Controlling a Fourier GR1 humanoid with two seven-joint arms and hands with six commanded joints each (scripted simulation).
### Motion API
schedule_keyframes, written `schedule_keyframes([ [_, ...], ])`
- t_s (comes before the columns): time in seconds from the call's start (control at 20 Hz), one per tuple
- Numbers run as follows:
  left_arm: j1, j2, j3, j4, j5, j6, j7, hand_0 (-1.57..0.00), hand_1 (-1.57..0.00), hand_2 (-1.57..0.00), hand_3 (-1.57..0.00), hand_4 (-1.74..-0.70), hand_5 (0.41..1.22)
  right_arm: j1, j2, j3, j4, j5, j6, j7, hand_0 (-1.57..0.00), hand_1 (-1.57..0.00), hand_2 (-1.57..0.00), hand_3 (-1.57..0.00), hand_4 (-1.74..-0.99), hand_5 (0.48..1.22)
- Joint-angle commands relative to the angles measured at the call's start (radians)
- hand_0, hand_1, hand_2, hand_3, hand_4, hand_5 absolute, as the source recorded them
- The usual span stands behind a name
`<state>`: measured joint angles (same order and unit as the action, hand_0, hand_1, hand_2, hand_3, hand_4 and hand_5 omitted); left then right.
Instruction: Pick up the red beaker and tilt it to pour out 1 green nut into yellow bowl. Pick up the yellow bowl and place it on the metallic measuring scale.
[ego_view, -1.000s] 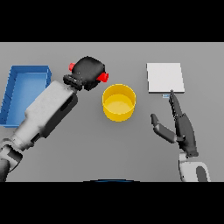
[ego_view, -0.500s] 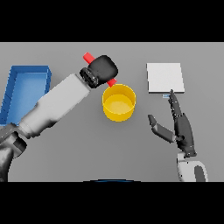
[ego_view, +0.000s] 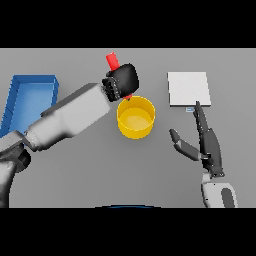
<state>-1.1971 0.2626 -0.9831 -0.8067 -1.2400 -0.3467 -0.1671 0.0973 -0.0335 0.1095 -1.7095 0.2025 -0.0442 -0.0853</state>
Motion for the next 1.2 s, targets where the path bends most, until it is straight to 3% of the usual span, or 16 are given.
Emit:
schedule_keyframes([
  [0.0,-0.016,0.011,-0.016,0.001,-0.019,0.003,-0.014,-1.57,-1.57,-1.57,-1.56,-1.74,1.221,0.01,0.001,0.008,-0.01,0.005,0.003,-0.01,0.0,0.0,0.0,0.0,-1.13,0.565],
  [0.35,-0.076,-0.013,-0.11,0.04,-0.131,0.054,-0.043,-1.57,-1.57,-1.57,-1.57,-1.73,1.221,0.011,-0.006,0.0,-0.007,0.003,0.0,-0.02,0.0,0.0,0.0,0.0,-1.13,0.577],
  [0.65,-0.281,0.007,-0.109,0.091,-0.181,0.061,-0.12,-1.57,-1.57,-1.57,-1.57,-1.73,1.221,0.013,0.004,0.015,-0.006,0.028,-0.012,-0.025,0.0,0.0,0.0,0.0,-1.135,0.563],
  [0.8,-0.365,0.056,-0.01,0.166,-0.138,0.091,-0.11,-1.57,-1.57,-1.57,-1.57,-1.72,1.221,0.001,-0.002,0.01,-0.017,0.017,-0.005,-0.022,0.0,0.0,0.0,0.0,-1.131,0.553],
  [1.0,-0.461,0.109,0.201,0.326,-0.01,0.06,-0.018,-1.57,-1.57,-1.57,-1.57,-1.73,1.221,0.005,0.003,0.022,-0.007,0.002,0.018,-0.041,0.0,0.0,0.0,0.0,-1.104,0.563],
  [1.15,-0.459,0.188,0.465,0.426,0.203,0.016,0.091,-1.57,-1.57,-1.57,-1.51,-1.73,1.221,-0.016,-0.011,0.011,-0.002,-0.011,0.026,-0.038,0.0,0.0,0.0,0.0,-1.105,0.578],
])
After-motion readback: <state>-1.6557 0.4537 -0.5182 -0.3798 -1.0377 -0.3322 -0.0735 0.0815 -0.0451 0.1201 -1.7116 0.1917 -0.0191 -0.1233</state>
